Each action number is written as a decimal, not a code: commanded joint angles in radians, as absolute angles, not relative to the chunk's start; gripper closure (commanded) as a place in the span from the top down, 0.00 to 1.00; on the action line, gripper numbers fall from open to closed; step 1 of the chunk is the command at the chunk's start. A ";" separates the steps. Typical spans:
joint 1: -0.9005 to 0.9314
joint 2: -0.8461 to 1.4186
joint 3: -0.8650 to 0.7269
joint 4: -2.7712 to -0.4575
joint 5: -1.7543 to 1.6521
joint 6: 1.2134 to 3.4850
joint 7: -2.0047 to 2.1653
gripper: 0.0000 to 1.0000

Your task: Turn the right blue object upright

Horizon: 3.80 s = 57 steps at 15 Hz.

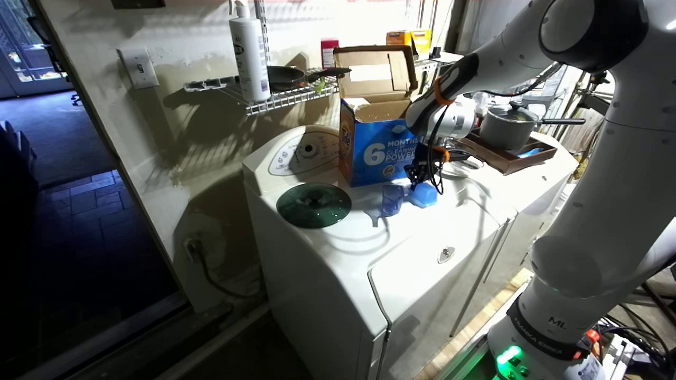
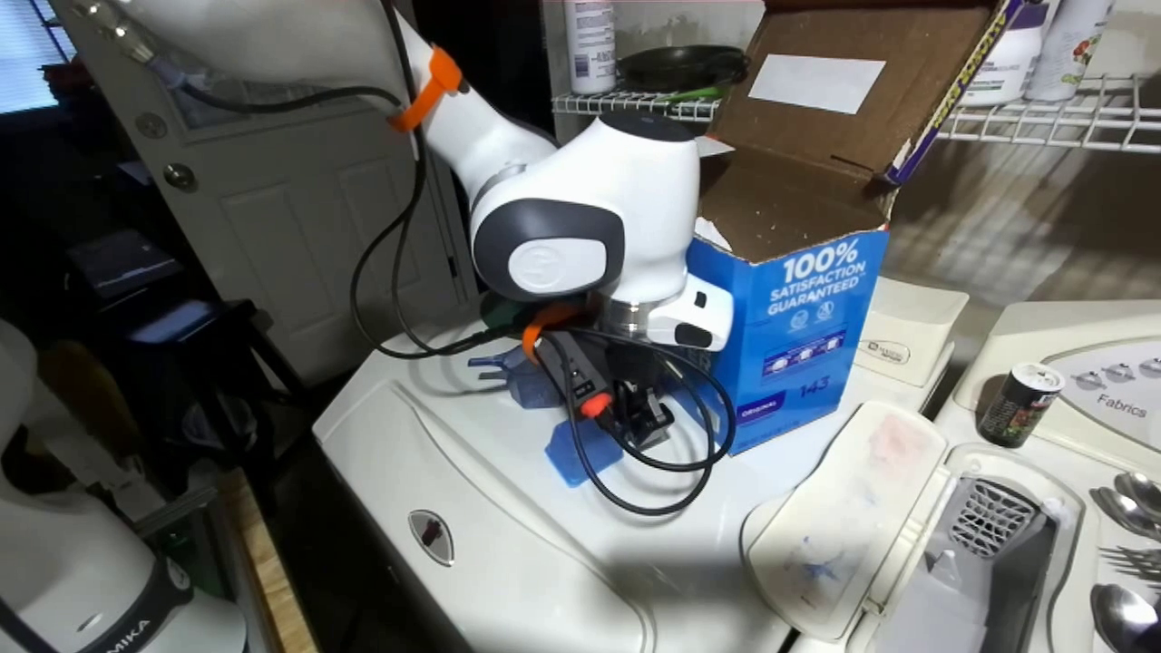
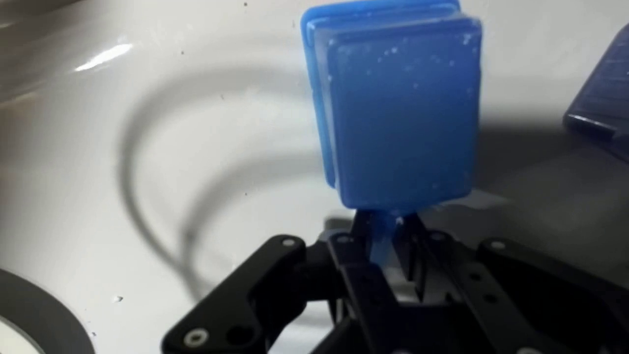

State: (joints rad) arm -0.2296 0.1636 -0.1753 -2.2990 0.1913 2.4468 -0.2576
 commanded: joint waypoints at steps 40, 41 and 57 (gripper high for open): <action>-0.136 -0.055 -0.193 -2.422 0.639 2.558 -0.414 0.04; -0.138 -0.052 -0.194 -2.423 0.658 2.558 -0.430 0.04; -0.158 -0.060 -0.193 -2.444 0.637 2.543 -0.393 1.00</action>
State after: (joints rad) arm -0.1499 -0.0378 -0.2028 -2.4177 0.7314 2.5440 -0.4728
